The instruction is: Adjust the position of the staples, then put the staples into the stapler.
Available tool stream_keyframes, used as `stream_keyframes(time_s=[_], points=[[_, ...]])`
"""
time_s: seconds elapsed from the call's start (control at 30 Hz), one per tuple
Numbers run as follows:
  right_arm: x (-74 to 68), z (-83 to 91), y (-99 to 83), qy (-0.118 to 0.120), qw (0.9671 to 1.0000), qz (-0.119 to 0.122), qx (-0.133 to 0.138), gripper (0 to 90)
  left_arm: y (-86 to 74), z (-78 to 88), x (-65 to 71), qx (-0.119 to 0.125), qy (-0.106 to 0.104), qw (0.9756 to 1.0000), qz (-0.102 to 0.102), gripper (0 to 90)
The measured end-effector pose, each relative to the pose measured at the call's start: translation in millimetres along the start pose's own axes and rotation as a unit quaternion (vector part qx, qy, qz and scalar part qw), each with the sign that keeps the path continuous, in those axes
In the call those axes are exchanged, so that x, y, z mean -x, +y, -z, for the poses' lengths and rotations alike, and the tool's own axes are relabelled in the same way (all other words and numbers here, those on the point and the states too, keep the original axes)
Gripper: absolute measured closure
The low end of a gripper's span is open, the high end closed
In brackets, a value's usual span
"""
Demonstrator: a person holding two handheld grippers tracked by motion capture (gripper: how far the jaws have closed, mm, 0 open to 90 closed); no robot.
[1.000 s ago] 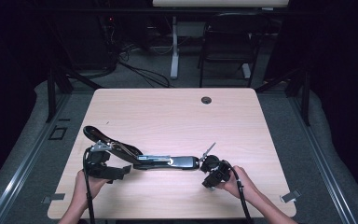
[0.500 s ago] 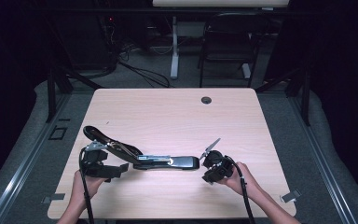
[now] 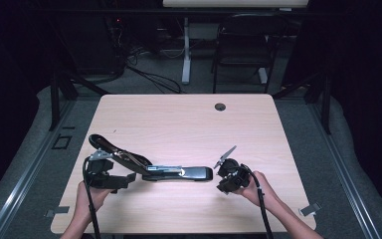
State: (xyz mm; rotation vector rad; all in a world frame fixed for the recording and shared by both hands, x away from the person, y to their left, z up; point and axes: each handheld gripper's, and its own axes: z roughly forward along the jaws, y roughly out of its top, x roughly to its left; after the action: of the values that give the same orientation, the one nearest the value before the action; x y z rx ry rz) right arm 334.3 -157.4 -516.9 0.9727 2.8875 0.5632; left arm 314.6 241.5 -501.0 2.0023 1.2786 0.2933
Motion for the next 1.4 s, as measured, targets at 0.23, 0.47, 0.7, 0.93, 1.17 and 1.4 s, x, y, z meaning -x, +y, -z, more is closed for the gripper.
stream_keyframes(time_s=[0.23, 0.47, 0.7, 0.93, 1.17, 1.4], points=[[0.8, 0.6, 1.4, -0.003, 1.0000, 0.003, 0.001, 78.4, 1.0, 6.3, -3.4, 0.018, 0.019, 0.9996, 0.015, 0.2], [0.7, -0.1, 2.6, -0.006, 1.0000, 0.006, 0.003, 78.4, 1.5, 14.0, -6.4, 0.042, 0.043, 0.9976, 0.033, 0.3], [2.5, 2.8, 3.7, -0.012, 0.9998, 0.013, 0.007, 78.5, 3.3, 20.7, -8.9, 0.065, 0.059, 0.9954, 0.038, 2.0], [3.8, 6.2, 6.5, -0.018, 0.9996, 0.022, 0.010, 78.4, 5.2, 28.5, -10.7, 0.101, 0.069, 0.9913, 0.047, 9.4], [6.5, 7.1, 8.3, -0.018, 0.9993, 0.019, 0.025, 78.4, 6.7, 37.6, -15.4, 0.157, 0.083, 0.9823, 0.060, 17.5], [8.9, 10.2, 12.0, -0.027, 0.9988, 0.020, 0.036, 78.4, 7.8, 41.5, -20.2, 0.198, 0.100, 0.9732, 0.061, 30.8]])
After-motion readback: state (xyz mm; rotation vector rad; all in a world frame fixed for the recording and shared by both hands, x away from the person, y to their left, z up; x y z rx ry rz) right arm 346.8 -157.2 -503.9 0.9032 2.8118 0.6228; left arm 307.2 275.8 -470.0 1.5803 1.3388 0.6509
